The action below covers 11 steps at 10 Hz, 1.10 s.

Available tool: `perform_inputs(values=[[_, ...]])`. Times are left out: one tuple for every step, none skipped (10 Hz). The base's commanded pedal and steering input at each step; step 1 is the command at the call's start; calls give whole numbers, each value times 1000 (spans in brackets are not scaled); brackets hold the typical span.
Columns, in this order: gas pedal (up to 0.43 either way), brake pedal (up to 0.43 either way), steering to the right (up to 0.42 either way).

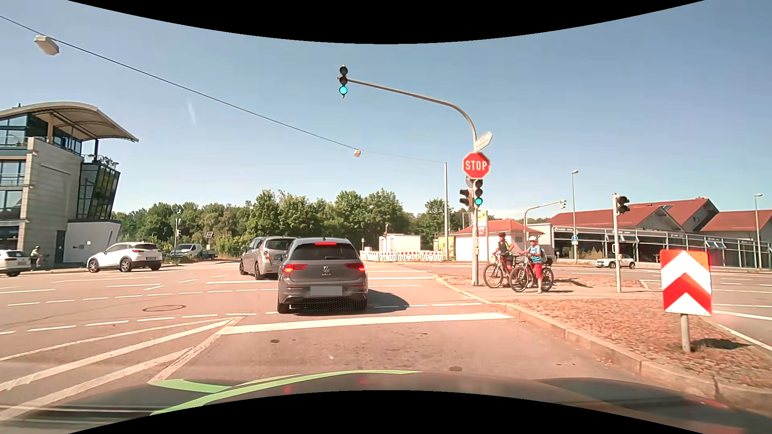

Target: Follow the waypoints while adhering to traffic rules and regulations

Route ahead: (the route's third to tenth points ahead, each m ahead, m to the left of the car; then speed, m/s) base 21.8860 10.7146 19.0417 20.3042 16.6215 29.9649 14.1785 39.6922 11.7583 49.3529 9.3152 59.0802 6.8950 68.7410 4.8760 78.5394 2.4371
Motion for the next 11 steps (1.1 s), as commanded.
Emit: perform_inputs(values=[[0, 195, -117], [0, 195, -117], [0, 195, -117], [0, 201, -118], [0, 195, -118], [0, 201, -118], [0, 195, -118], [0, 195, -118], [0, 183, -118], [0, 171, -119], [0, 159, -119]])
